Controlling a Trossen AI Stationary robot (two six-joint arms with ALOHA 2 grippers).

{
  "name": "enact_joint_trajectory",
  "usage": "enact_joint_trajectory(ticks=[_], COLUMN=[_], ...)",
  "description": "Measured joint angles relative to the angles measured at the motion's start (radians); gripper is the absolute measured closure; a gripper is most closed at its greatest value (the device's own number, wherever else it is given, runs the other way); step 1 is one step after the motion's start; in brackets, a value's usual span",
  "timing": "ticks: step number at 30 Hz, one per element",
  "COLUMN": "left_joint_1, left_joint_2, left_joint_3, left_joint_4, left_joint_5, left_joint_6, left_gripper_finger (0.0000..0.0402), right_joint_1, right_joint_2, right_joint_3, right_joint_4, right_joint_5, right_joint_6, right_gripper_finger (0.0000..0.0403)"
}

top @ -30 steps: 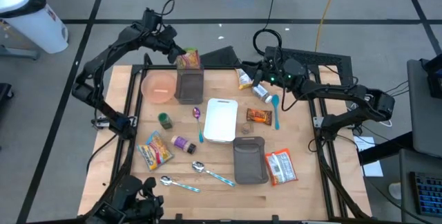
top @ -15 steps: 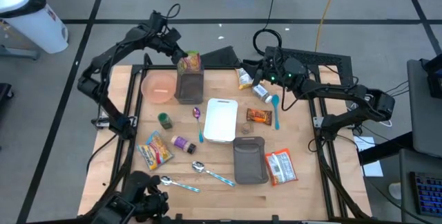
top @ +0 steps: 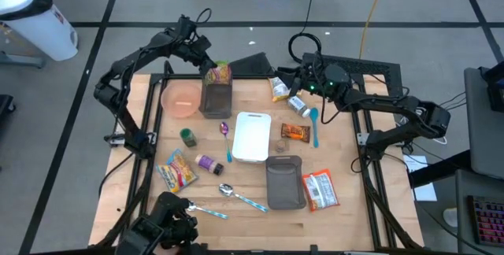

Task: Pick & Place Food Item
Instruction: Put the green noodle pack into the top black bin

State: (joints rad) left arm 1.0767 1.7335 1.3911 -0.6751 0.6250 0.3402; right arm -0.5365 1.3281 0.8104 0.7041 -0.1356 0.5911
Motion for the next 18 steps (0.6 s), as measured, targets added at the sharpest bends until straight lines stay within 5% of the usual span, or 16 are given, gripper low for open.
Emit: enact_joint_trajectory(ticks=[18], left_joint_1=[-0.004], left_joint_2=[0.044], left_joint_3=[0.0], left_joint_4=[0.028], left_joint_5=[-0.047], left_joint_6=[0.042], left_gripper_finger=[0.0398], right_joint_1=[0.0], right_joint_2=[0.0], right_joint_3=[0.0], right_joint_4=[-0.005], right_joint_5=[0.001], right_joint_6=[-0.004], right_gripper_finger=[0.0243])
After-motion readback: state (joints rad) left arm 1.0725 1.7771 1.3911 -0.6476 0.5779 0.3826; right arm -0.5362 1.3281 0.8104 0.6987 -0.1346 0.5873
